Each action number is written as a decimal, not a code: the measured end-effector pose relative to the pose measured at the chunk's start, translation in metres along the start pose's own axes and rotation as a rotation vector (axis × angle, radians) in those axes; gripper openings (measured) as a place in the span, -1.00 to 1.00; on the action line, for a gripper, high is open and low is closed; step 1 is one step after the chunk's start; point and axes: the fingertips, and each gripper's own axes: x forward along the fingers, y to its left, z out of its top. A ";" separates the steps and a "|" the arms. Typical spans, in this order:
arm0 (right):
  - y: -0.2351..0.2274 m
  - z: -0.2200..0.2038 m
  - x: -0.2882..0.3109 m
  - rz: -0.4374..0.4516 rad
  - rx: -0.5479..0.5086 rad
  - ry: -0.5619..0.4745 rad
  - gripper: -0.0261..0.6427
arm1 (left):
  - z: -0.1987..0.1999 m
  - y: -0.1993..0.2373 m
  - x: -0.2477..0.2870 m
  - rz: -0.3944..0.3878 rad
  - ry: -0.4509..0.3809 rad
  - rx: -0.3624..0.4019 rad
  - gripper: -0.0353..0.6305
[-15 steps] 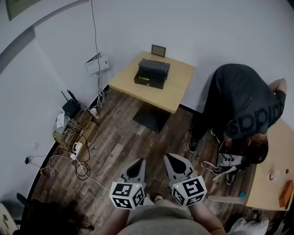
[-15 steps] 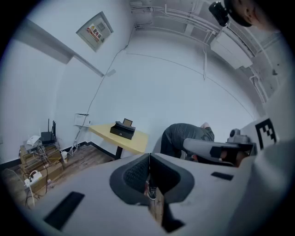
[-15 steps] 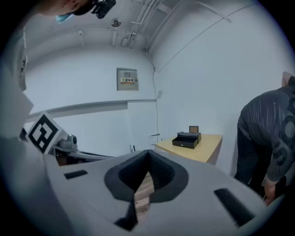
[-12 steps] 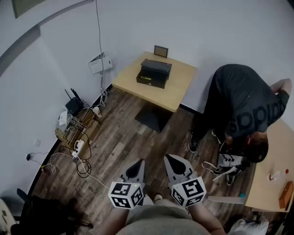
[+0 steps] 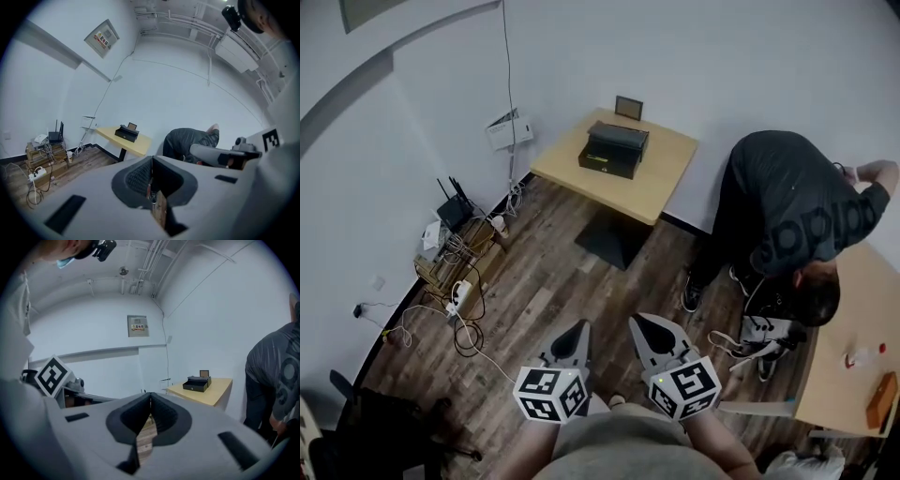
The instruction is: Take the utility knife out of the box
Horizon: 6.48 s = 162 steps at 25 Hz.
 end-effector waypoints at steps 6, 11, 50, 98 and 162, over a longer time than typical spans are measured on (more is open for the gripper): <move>-0.002 -0.002 0.010 0.032 0.016 0.010 -0.92 | 0.002 0.000 0.002 0.015 -0.010 -0.011 -0.88; -0.011 -0.002 0.032 0.041 0.011 0.021 -0.92 | 0.006 0.021 0.019 0.041 -0.005 -0.025 -0.88; -0.175 0.088 0.406 -0.130 0.033 0.017 -0.92 | 0.177 0.254 0.323 -0.112 0.099 0.000 -0.88; -0.411 -0.003 0.664 0.090 -0.173 0.461 -0.92 | 0.229 0.351 0.560 0.104 0.139 -0.138 -0.88; -0.336 0.021 0.581 -0.123 -0.166 0.418 -0.79 | 0.207 0.332 0.448 0.010 0.113 -0.127 -0.88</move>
